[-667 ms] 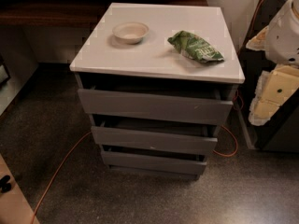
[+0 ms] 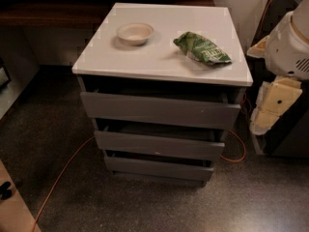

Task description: Open top drawer

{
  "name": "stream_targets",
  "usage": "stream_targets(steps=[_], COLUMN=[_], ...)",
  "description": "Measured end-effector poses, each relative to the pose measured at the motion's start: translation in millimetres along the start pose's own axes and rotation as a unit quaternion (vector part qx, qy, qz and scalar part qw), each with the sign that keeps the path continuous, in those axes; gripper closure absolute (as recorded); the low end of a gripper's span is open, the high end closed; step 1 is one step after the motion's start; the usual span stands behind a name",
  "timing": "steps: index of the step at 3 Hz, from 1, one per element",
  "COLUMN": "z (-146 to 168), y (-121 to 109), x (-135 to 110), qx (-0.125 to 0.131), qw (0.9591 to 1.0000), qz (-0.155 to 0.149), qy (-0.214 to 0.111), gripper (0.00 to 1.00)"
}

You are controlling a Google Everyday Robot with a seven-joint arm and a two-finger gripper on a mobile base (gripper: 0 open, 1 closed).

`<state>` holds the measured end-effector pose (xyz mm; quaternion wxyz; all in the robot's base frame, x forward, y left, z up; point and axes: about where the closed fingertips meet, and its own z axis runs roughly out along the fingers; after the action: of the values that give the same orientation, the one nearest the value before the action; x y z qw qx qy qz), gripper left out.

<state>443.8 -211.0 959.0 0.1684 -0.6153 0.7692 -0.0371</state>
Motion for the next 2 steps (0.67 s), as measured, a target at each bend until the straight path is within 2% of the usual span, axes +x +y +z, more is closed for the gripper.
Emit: stream_targets(steps=[1,2], z=[36,72], y=[1,0], x=[-1,-5], qx=[0.004,0.013], qw=[0.9999,0.9997], qz=[-0.014,-0.015], qy=[-0.005,-0.013], gripper=[0.0,0.0])
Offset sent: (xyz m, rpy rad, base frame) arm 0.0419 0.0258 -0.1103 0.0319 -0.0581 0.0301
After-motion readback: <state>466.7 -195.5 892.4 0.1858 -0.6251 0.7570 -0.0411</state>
